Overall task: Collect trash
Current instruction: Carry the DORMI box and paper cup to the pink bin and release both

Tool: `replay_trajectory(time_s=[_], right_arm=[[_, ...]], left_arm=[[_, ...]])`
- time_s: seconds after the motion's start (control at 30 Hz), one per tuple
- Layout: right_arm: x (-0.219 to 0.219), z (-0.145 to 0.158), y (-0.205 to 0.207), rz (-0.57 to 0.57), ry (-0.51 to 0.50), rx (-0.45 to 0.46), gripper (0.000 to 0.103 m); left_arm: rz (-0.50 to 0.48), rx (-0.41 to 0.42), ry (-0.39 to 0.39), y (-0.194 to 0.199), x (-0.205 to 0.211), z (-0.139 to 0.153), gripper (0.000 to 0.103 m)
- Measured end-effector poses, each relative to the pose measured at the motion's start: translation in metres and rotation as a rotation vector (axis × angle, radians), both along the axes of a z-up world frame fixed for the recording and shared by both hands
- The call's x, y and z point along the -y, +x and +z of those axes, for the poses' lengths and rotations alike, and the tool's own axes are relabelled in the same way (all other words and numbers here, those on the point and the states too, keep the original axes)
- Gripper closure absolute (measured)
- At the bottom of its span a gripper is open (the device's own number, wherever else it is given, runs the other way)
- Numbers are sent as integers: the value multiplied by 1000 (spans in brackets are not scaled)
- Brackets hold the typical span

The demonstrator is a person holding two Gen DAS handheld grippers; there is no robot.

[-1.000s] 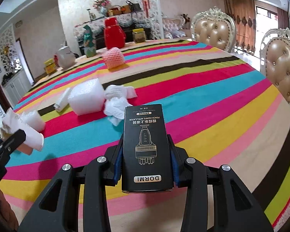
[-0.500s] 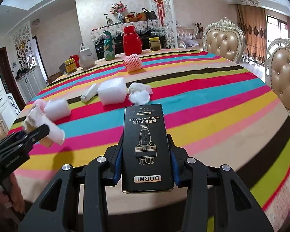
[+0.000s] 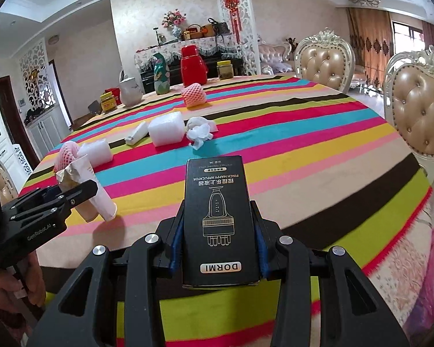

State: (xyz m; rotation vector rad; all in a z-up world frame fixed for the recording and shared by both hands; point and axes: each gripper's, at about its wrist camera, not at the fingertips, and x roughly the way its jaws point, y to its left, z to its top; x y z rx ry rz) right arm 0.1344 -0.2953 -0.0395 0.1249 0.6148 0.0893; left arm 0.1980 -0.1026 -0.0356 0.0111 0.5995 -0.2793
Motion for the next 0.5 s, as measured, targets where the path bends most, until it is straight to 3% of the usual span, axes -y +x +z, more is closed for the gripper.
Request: replay_trajectory(time_s=[0.5], right_arm=[[49,1,-49,-95,18,54,64]], left_arm=[[-166,48,23,-20,67,16,59]])
